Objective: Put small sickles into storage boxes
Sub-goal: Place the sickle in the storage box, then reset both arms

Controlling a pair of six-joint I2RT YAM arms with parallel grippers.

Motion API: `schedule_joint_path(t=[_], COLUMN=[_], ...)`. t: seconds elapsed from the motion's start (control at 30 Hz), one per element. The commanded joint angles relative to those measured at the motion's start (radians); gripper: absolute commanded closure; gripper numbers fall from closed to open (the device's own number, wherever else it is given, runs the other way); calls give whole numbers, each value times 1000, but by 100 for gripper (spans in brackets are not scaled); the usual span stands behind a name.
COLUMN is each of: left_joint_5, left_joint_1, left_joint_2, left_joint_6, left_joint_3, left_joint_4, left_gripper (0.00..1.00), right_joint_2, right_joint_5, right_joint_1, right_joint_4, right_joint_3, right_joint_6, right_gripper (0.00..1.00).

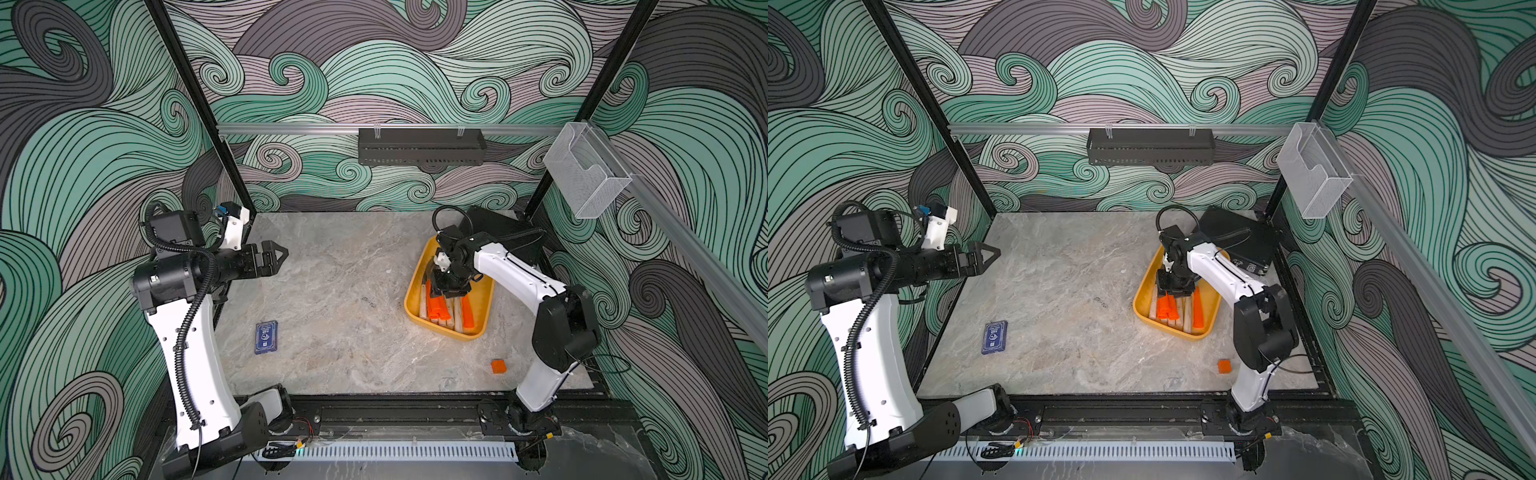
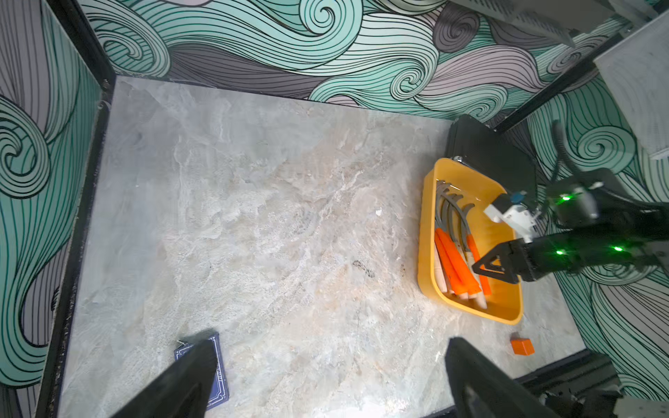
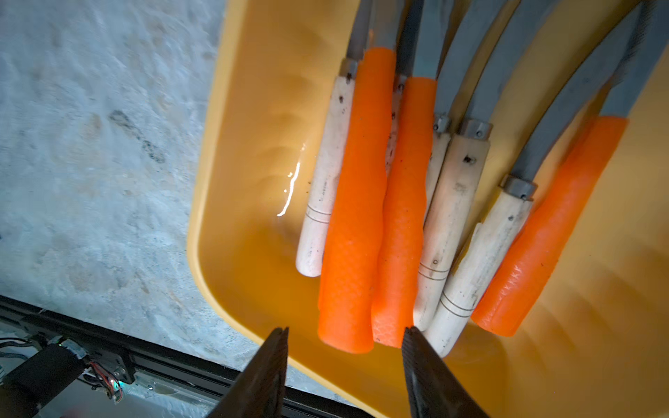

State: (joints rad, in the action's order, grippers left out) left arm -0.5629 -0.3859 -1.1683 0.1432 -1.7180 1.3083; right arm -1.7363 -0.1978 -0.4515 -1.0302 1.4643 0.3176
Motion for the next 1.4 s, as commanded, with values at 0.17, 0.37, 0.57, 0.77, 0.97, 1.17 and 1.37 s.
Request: schedule_joint_path(t=[0.17,0.37,0.57,0.77,0.97,1.17,1.37], left_joint_5=[129,210,225,278,436,508,587], left_joint_1=[-6,-5,-5,66,203,252,268], left_joint_2=[34,78,85,116,45,-156,-227], left_joint_6=[-249,-409,-437,-341,-222,-216,-233], left_joint_3=[122,296,529,830,1126,1217,1320], left_joint_4=[-317,-628,-896,-1165,-1547,-1811,-2004], left_gripper=[2,1,1,1,1,1,1], right_joint_2=[156,170,310,462,571,727,812], right_joint_5=[-12,-145,-193,-78,20,86,124], right_joint_1=[-1,0,0,4,43,60,136], right_joint_4=[112,167,471,607,574,648,737], right_joint_3=[71,90,-59,-172,-211,-335,-467], right_joint_6=[-43,-10,63,-87,-164,-262,-311], right_gripper=[32,1,1,1,1,1,1])
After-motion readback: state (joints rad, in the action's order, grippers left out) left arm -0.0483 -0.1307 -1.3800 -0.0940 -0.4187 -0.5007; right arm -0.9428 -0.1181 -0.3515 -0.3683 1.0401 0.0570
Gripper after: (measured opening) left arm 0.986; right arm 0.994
